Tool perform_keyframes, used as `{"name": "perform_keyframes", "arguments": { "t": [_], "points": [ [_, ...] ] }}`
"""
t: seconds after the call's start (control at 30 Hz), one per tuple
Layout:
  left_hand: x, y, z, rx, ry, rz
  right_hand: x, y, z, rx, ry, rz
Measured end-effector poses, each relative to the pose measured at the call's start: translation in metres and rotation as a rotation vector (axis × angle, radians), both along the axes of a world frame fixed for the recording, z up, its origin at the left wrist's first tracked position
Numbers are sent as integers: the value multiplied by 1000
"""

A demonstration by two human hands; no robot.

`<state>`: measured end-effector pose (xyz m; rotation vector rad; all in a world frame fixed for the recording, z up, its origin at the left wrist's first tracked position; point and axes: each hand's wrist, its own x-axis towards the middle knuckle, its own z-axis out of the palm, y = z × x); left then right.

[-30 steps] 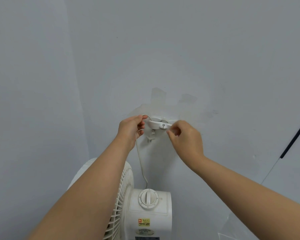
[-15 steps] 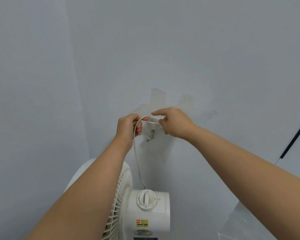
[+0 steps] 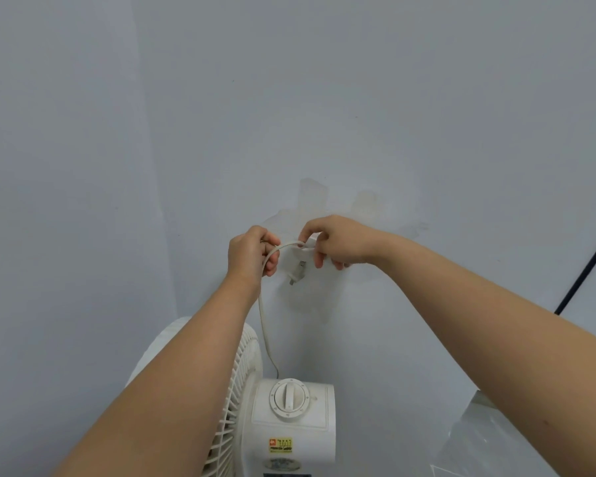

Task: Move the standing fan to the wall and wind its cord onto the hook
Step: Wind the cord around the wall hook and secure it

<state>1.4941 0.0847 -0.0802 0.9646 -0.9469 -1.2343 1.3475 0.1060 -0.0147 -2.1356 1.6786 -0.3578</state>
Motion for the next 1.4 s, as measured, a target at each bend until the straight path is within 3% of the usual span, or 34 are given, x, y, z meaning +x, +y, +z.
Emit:
{"name": "perform_keyframes", "arguments": {
  "t": [0.2,0.47,0.7,1.07,1.23,1.4],
  "points": [
    [-2,7,4,73,-8,-181,1,2,-5,-17,-278,-137],
    [-1,4,3,77,-107,-32,-24,2,-9,-94,-494,-290],
    [-4,7,2,75,-165,-89,-38,11,-29,-512,-344,-487],
    [-4,8,2,106,-164,-132,-48,24,-69,-557,-189,-488],
    [-4,9,2,115,-149,-132,-44,19,-94,-388,-501,-591],
    [-8,8,0,120,-248,-95,-36,17,-117,-274,-769,-609]
  ]
}}
